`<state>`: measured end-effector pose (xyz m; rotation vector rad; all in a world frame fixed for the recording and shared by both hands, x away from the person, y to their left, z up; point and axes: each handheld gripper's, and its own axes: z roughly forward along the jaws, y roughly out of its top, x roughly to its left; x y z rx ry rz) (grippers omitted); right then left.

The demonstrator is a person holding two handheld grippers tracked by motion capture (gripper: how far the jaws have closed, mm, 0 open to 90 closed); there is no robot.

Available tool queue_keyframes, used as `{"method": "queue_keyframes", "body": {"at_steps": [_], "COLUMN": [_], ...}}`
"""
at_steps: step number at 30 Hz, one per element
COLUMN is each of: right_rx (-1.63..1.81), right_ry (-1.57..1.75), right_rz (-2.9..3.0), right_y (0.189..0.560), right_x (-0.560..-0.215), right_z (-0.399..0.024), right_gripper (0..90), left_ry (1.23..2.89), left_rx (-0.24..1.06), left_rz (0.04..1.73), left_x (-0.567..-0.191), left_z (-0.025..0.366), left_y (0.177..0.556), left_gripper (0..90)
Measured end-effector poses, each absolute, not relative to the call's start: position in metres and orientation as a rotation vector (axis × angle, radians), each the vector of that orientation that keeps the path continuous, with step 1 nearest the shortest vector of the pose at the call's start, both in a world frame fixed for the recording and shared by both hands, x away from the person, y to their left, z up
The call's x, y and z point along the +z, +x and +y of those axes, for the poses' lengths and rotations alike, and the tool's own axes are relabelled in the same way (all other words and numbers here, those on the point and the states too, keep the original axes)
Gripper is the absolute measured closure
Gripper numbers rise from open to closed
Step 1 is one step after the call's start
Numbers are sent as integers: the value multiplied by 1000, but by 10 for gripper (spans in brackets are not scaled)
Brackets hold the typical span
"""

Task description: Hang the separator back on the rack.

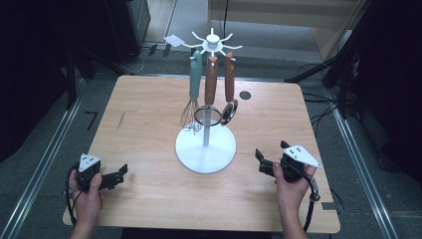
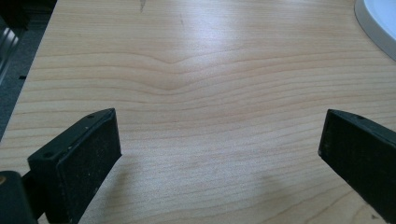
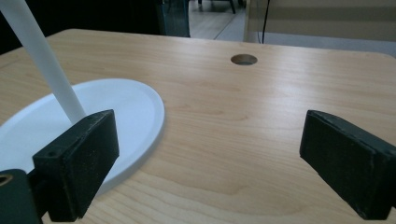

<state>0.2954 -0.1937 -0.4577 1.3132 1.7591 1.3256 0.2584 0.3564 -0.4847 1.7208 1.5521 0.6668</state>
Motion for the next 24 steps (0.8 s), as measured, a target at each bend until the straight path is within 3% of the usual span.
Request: {"method": "queue_keyframes", "body": {"at_steps": [24], "right_rx": [1225], "right_ry": [1406], "right_rz": [1727], "right_y": [278], "right_x": [-486], "right_z": [-253], "right_gripper": [50], "left_ry": [1722], "left_rx": [660], "left_rz": [1554], "left_x": [-485], "left_z": [357], "left_y": [258], "left_gripper": [0]}}
